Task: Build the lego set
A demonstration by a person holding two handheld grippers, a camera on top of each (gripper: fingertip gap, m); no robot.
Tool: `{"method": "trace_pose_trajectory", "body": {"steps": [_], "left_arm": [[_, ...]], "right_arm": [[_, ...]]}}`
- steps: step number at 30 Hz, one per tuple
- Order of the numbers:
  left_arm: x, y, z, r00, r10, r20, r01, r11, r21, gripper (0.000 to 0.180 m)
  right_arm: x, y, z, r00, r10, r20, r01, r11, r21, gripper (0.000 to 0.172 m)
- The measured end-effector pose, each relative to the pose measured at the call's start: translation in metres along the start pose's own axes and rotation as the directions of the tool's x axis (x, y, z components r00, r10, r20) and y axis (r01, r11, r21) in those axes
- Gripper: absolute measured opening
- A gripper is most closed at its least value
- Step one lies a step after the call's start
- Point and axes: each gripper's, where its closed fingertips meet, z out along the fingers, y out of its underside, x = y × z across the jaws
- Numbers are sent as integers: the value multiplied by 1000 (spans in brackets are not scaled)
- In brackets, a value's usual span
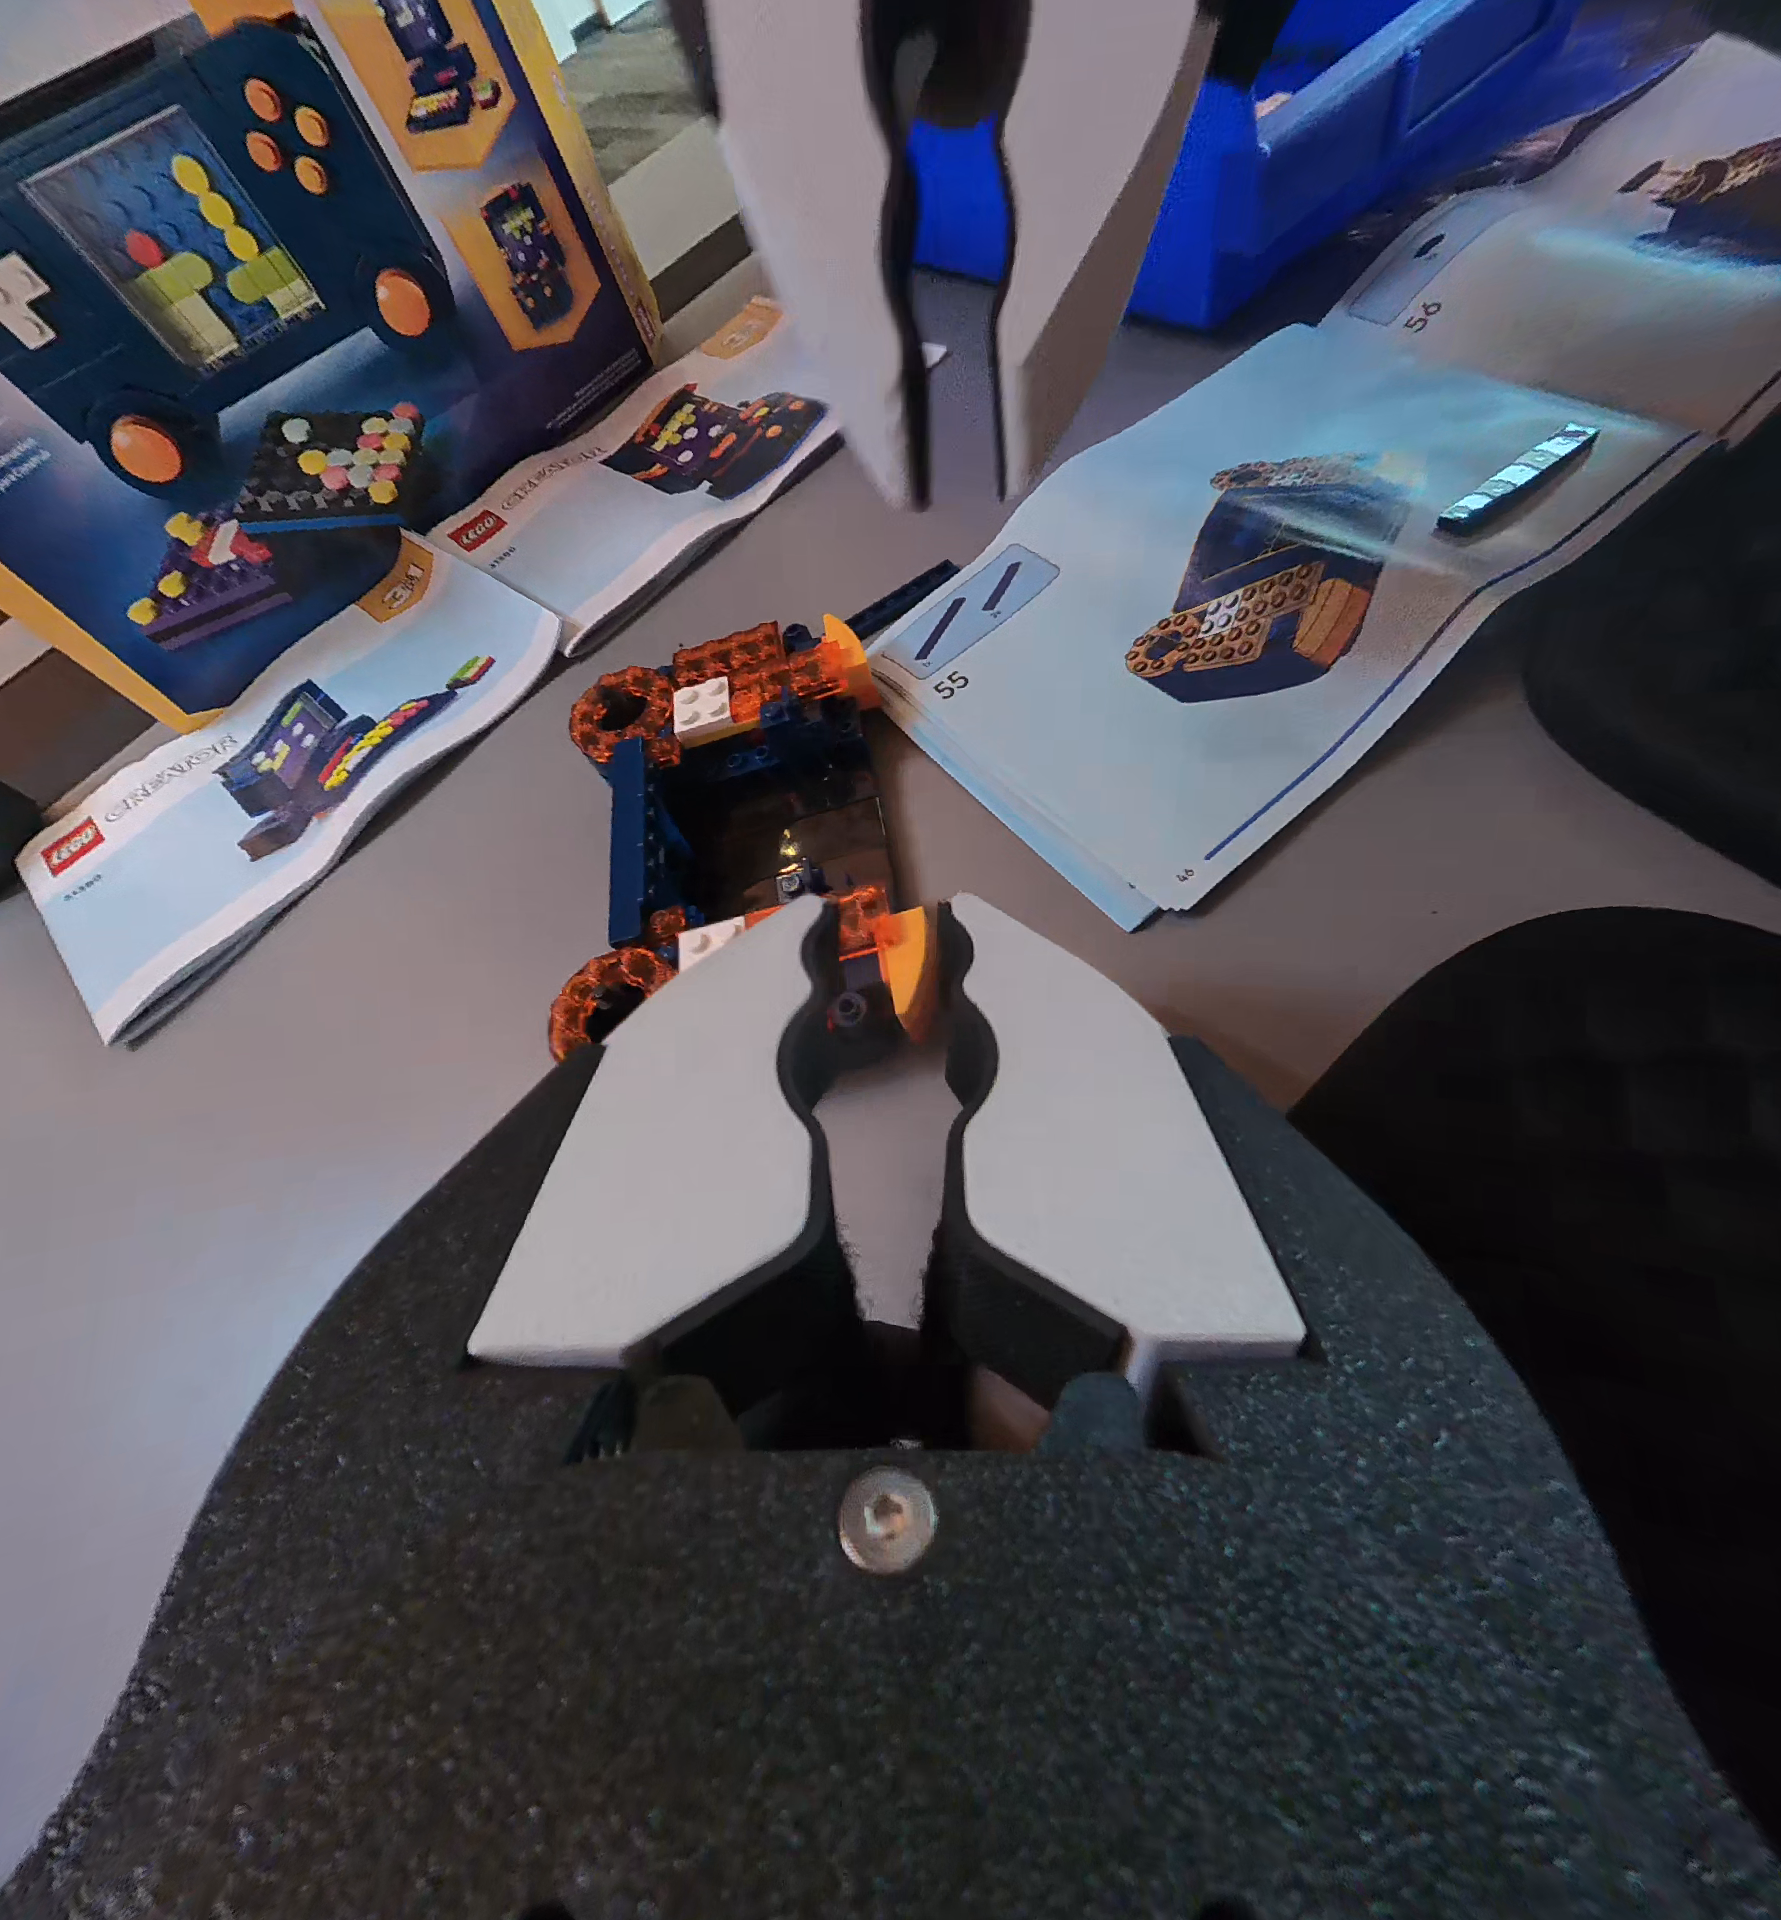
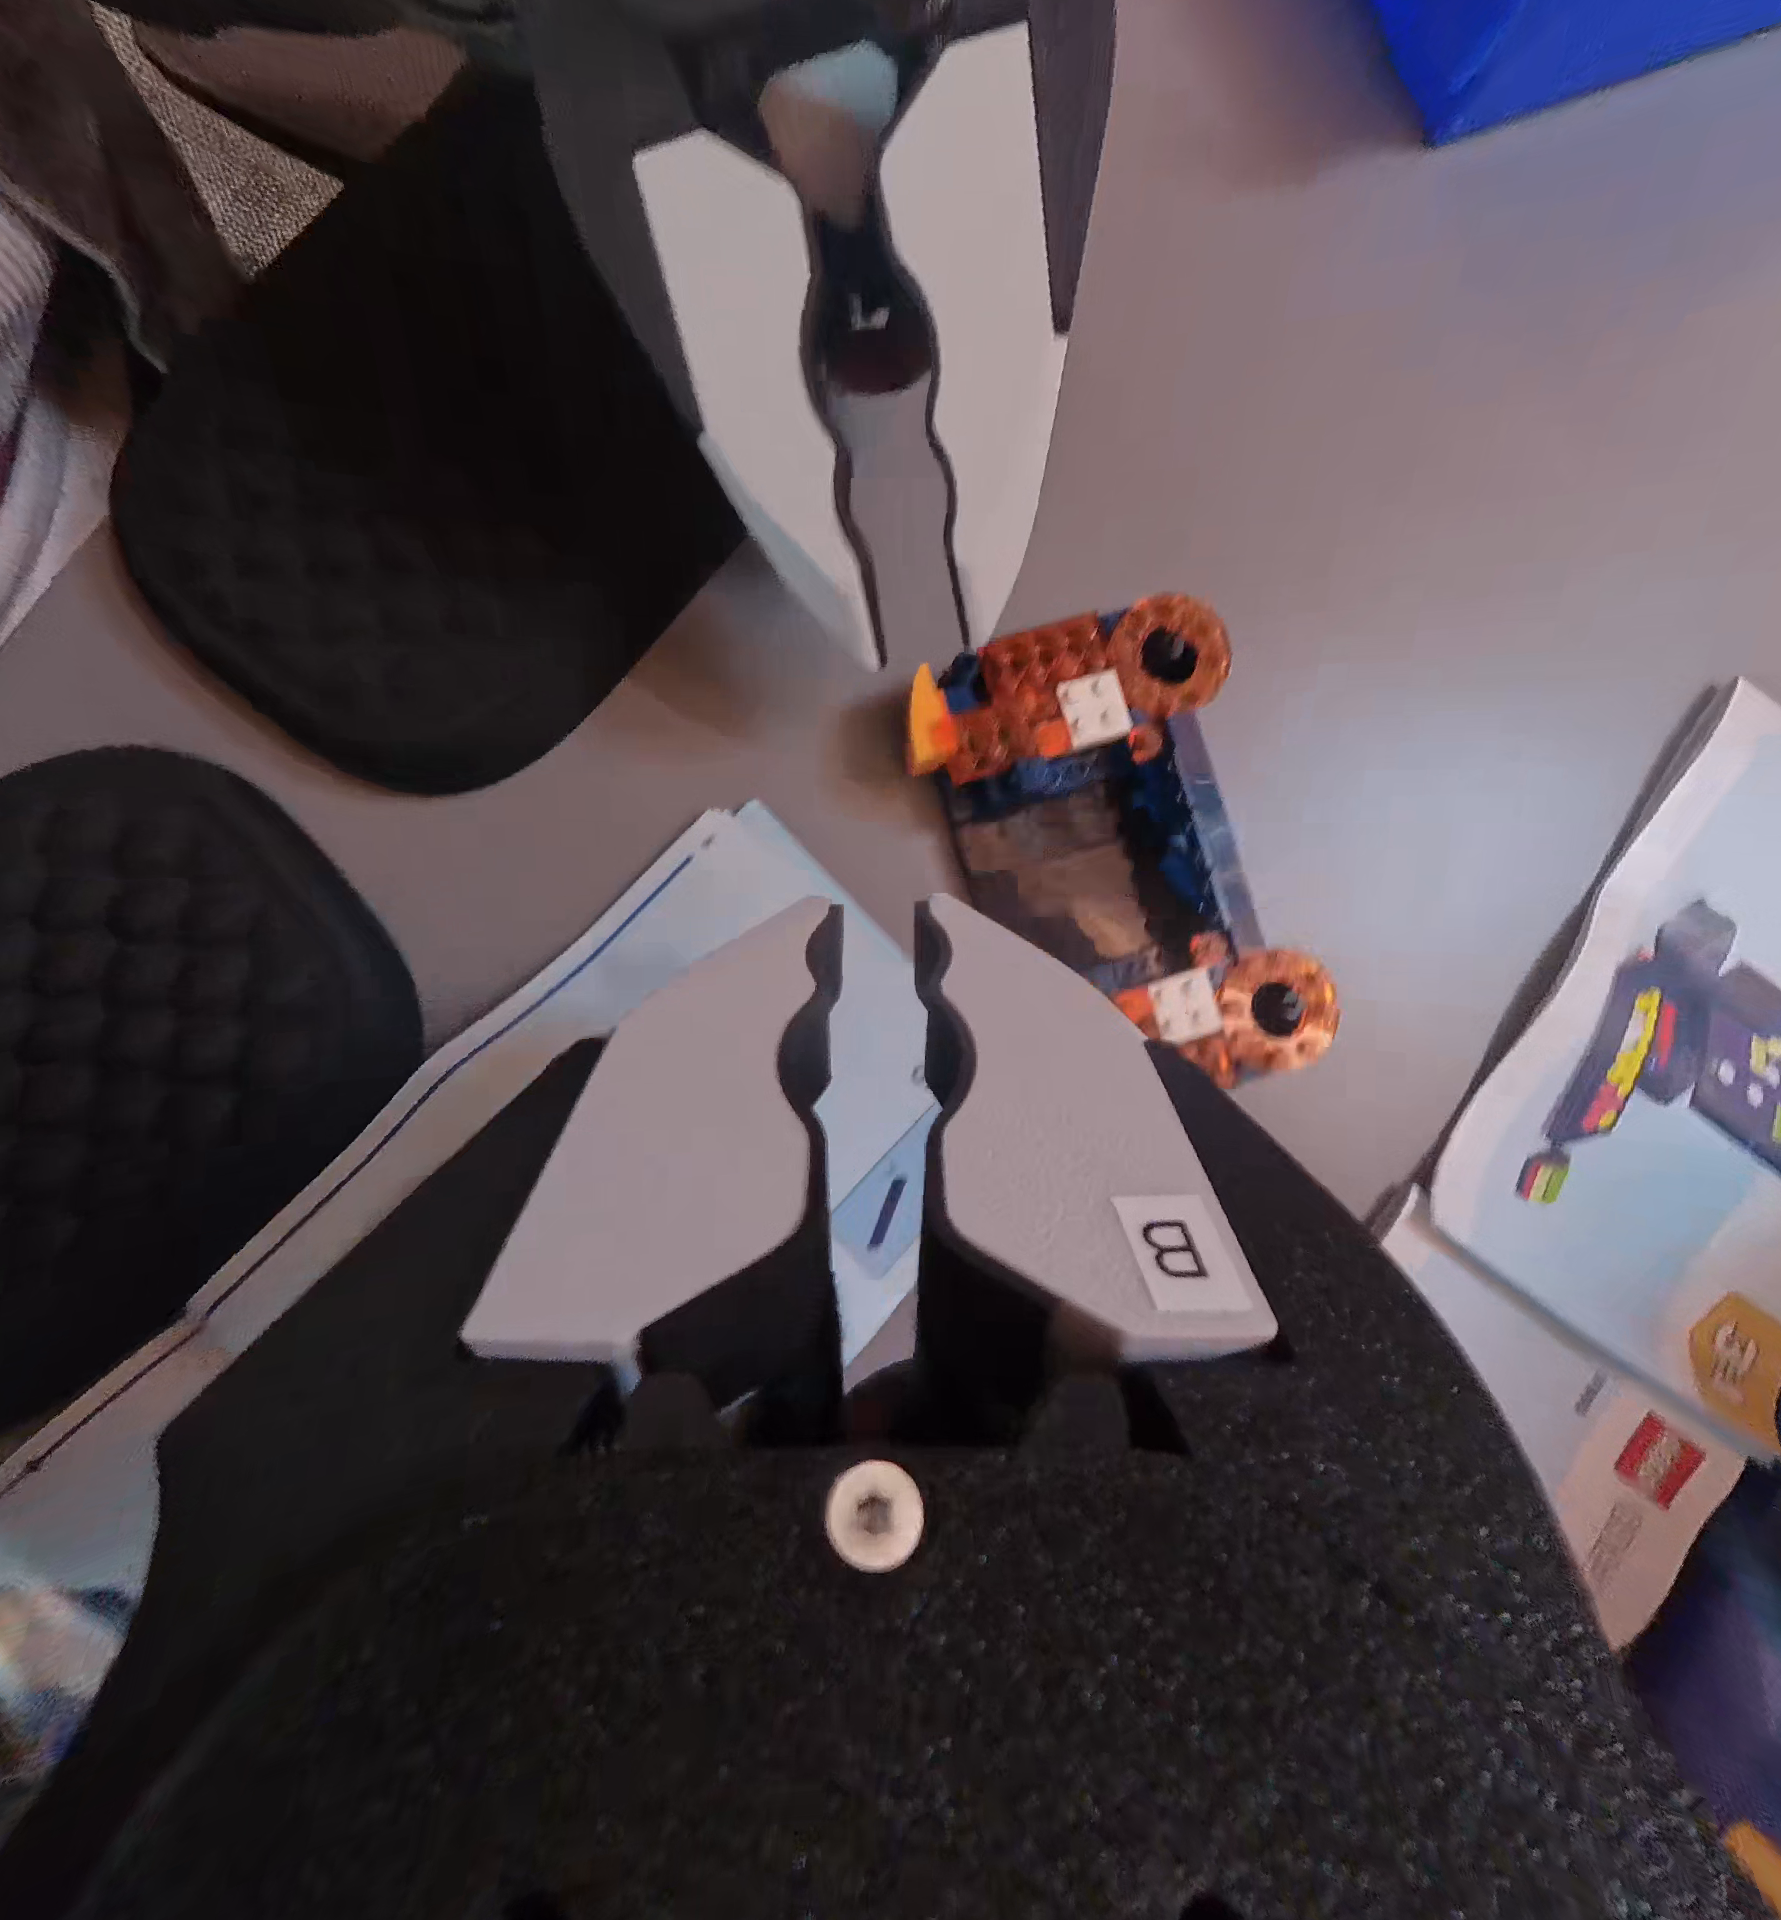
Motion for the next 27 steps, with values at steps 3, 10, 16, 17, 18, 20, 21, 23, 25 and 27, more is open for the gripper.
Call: {"method": "trace_pose_trajectory", "body": {"steps": [3, 10, 16, 17, 18, 20, 21, 23, 25, 27], "left_arm": [[-4, -1, 2, 1000, 24, 6, -24, 1000, 0, 22], [0, 7, 9, 993, 11, -117, -17, 999, -52, 38], [6, 16, 13, 979, 27, -201, -45, 995, -88, 46], [6, 16, 14, 978, 31, -204, -50, 995, -89, 47], [5, 16, 15, 978, 35, -204, -55, 994, -91, 48], [5, 16, 15, 975, 44, -220, -66, 994, -93, 48], [6, 17, 16, 972, 44, -232, -68, 993, -96, 49], [6, 19, 18, 971, 43, -237, -71, 992, -108, 50], [5, 20, 18, 972, 49, -228, -78, 989, -123, 49], [4, 20, 18, 973, 37, -226, -70, 988, -137, 46]], "right_arm": [[12, -7, 23, 999, -26, 19, 26, 1000, -9, 17], [31, -3, 61, 994, -55, 98, 57, 998, -23, 23], [33, 6, 72, 987, -90, 134, 99, 994, -57, 19], [33, 6, 73, 986, -97, 134, 106, 993, -58, 18], [34, 6, 74, 986, -100, 137, 109, 992, -58, 17], [34, 6, 75, 983, -104, 151, 114, 992, -61, 16], [34, 6, 76, 982, -105, 158, 116, 991, -62, 16], [33, 6, 77, 979, -111, 168, 122, 991, -57, 16], [33, 6, 78, 977, -130, 171, 141, 989, -52, 16], [33, 6, 77, 975, -160, 153, 169, 984, -49, 17]]}}
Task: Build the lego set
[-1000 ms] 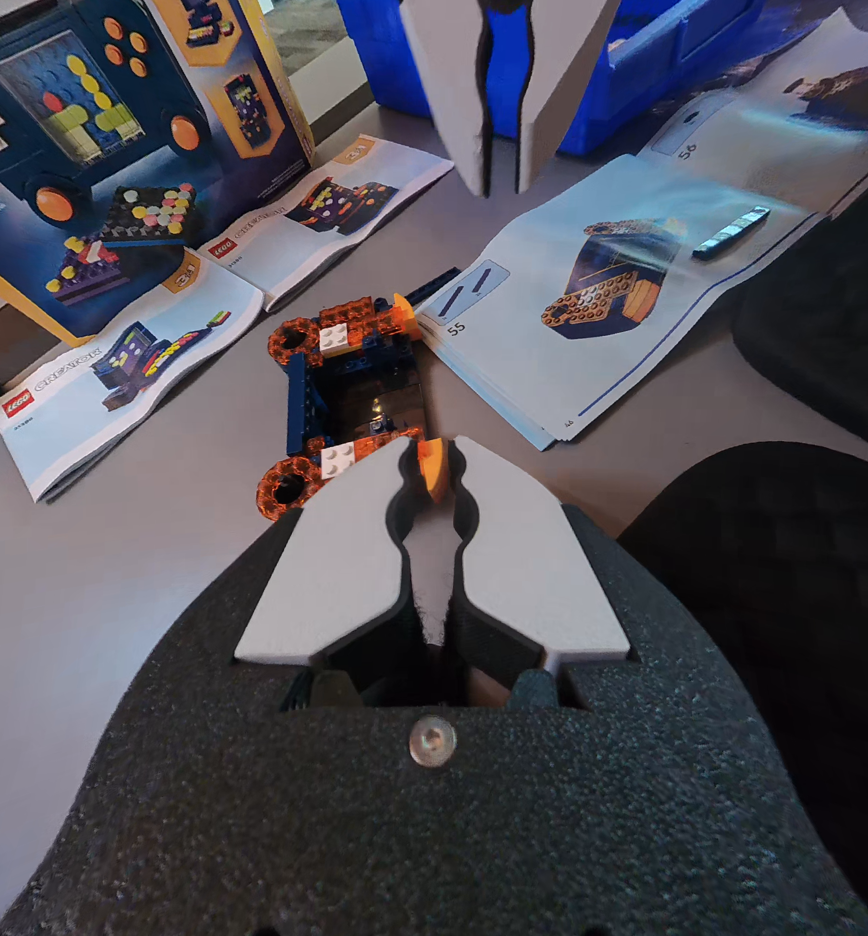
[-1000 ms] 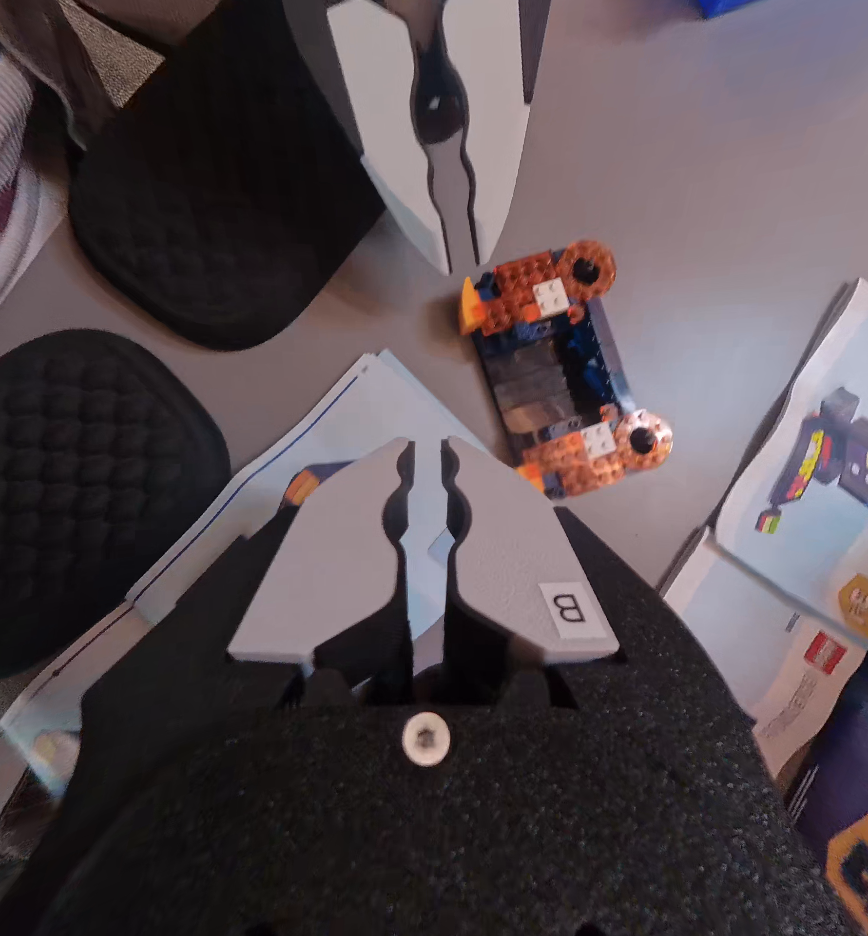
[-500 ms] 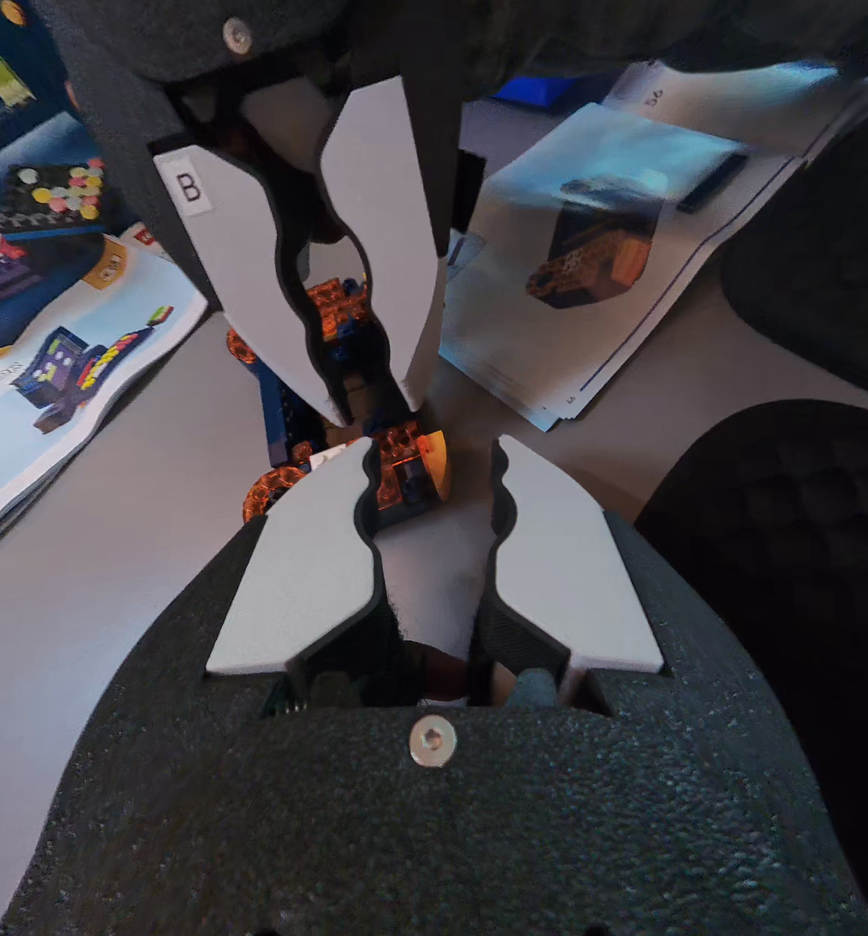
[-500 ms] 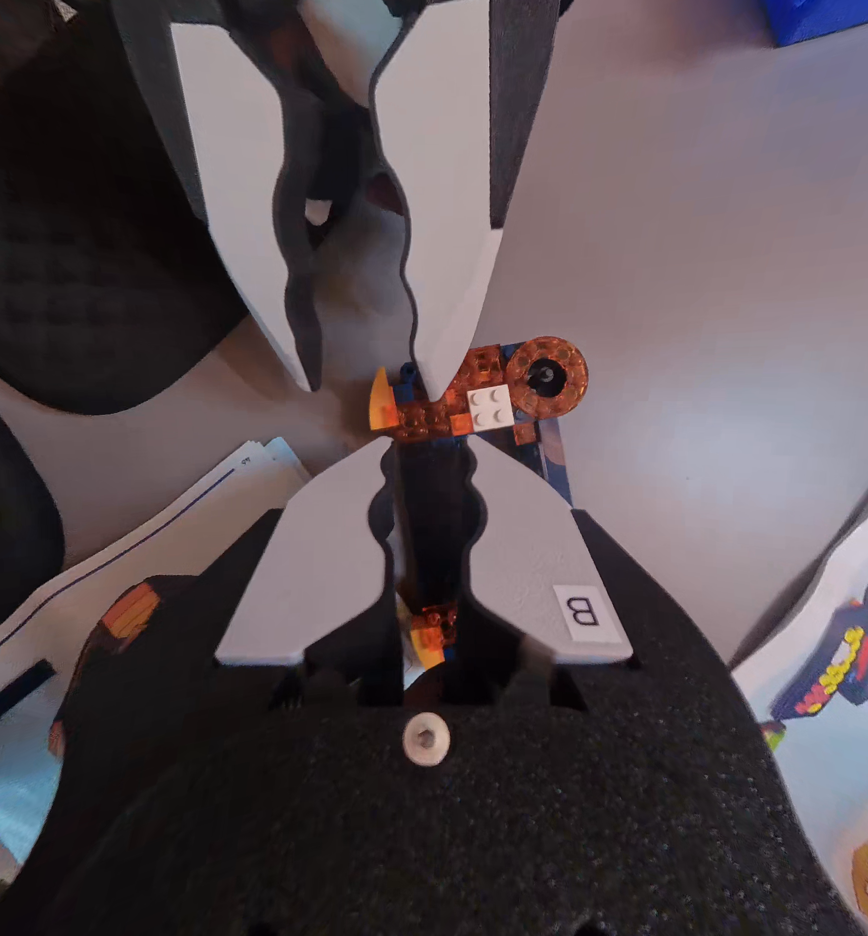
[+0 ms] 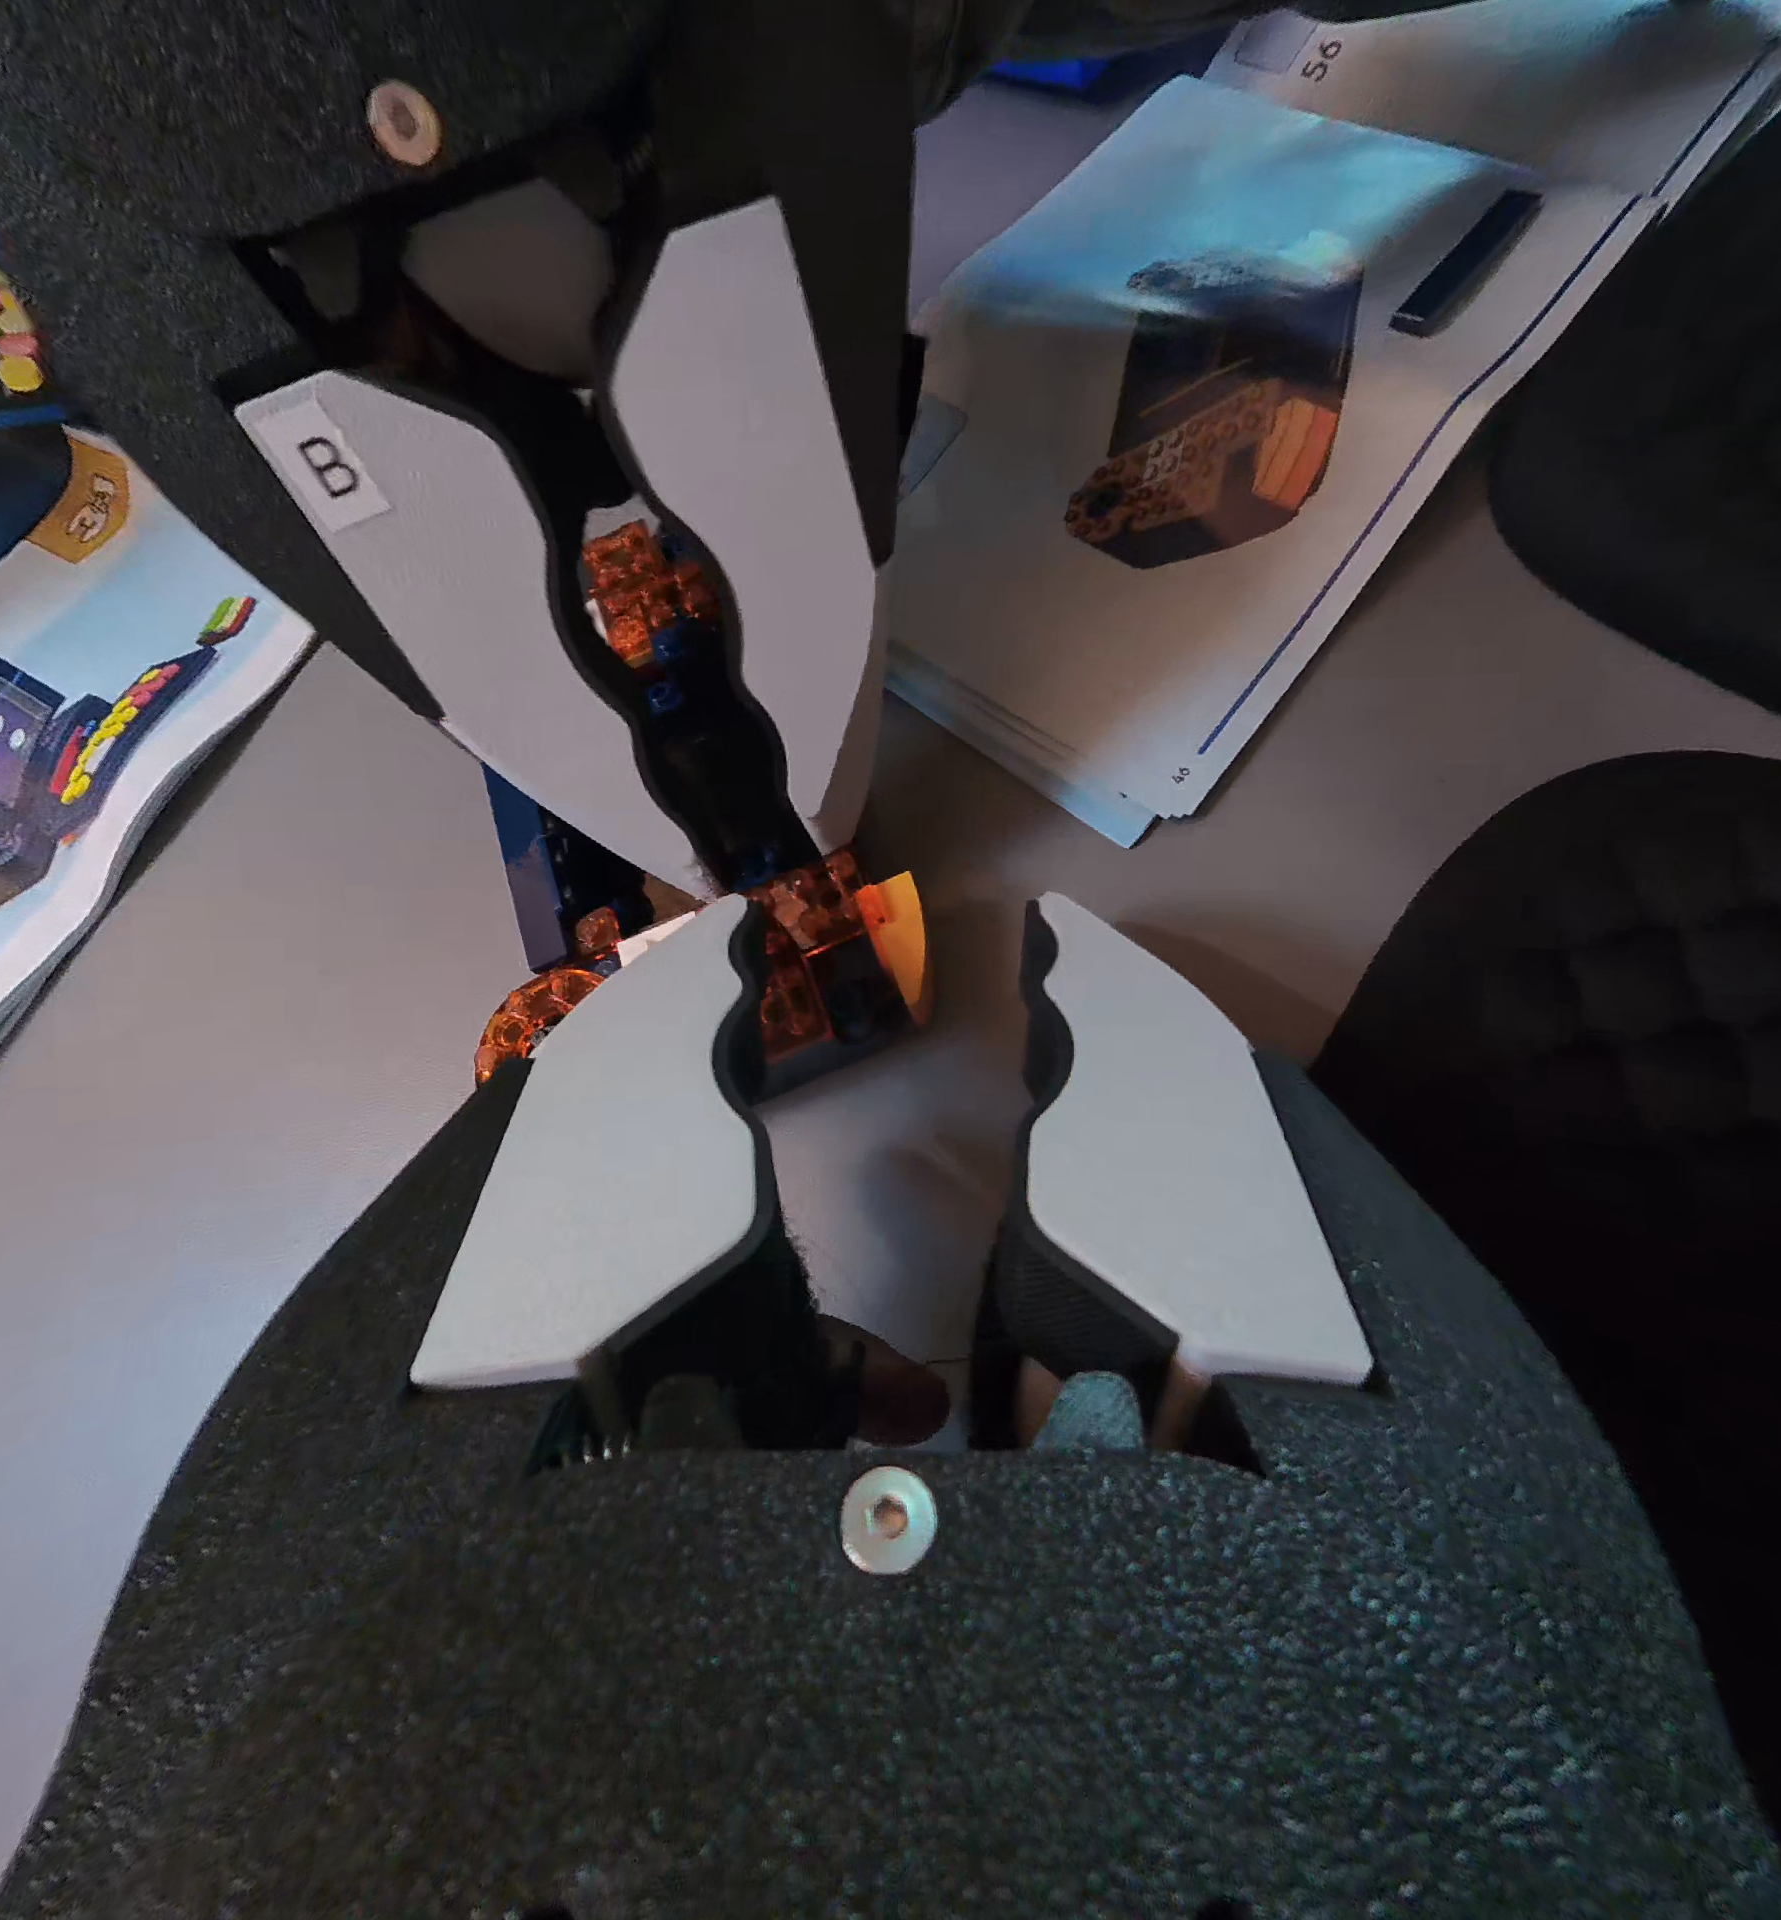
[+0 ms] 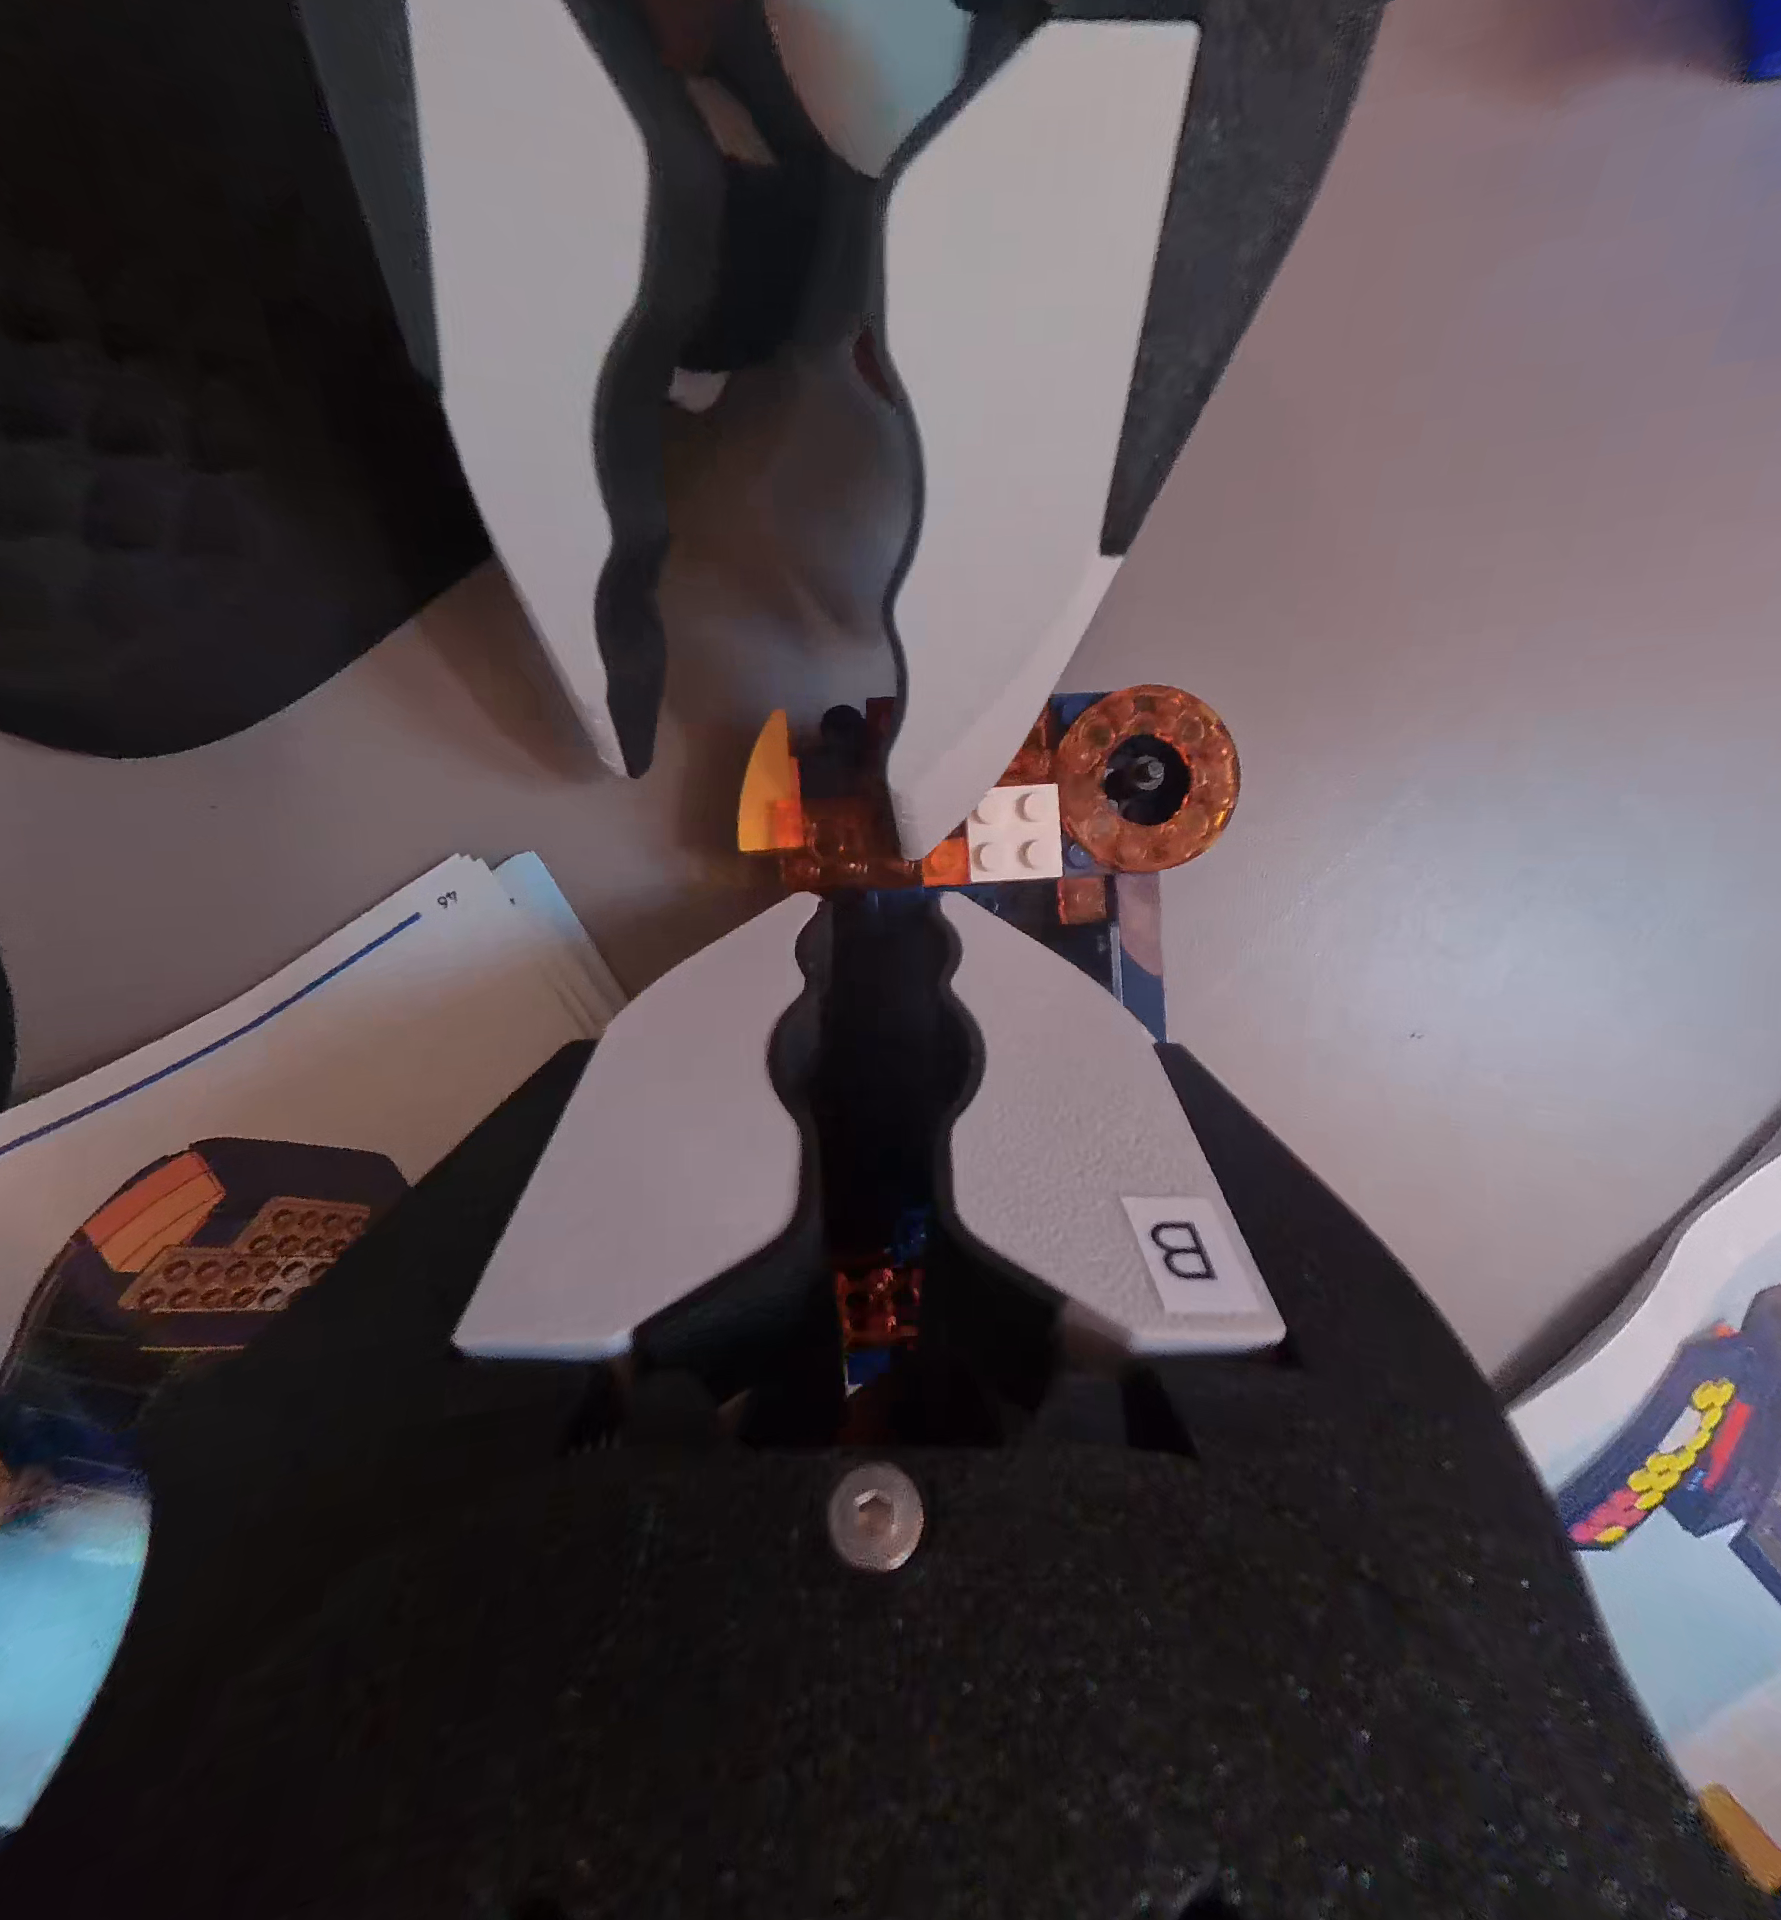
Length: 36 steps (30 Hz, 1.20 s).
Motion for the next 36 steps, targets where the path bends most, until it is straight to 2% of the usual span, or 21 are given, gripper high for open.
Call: {"method": "trace_pose_trajectory", "body": {"steps": [8, 13, 16, 25, 27, 30, 32, 34, 36], "left_arm": [[-4, 0, 0, 1000, 0, 4, 0, 1000, 12, 38], [-2, 0, 0, 1000, 3, -1, -3, 1000, 26, 39], [-2, 0, 0, 1000, 13, 10, -13, 1000, 25, 38], [-3, 0, 0, 1000, 4, 9, -5, 999, 47, 36], [-2, -1, 0, 1000, 7, -2, -7, 998, 57, 35], [-1, -1, 0, 1000, 10, -9, -9, 998, 68, 34], [-1, -1, 0, 1000, 13, -9, -12, 997, 70, 34], [-2, -1, 0, 1000, 13, -10, -13, 997, 75, 33], [-2, -1, 0, 1000, 16, -8, -15, 997, 78, 33]], "right_arm": [[1, 0, -1, 986, -111, -125, 108, 994, -34, 16], [0, -1, -1, 999, -25, -45, 27, 999, 43, 16], [0, -1, -1, 999, -33, -25, 34, 998, 45, 16], [0, -1, -1, 983, -82, -164, 87, 996, 21, 16], [-3, -1, -1, 993, -31, -115, 37, 998, 56, 16], [-4, -3, -2, 992, 123, 38, -127, 986, 110, 15], [-5, -2, 0, 980, 163, 115, -176, 978, 112, 16], [-5, -1, 0, 975, 169, 144, -185, 977, 103, 16], [-5, -2, 1, 987, 116, 108, -128, 986, 110, 16]]}}
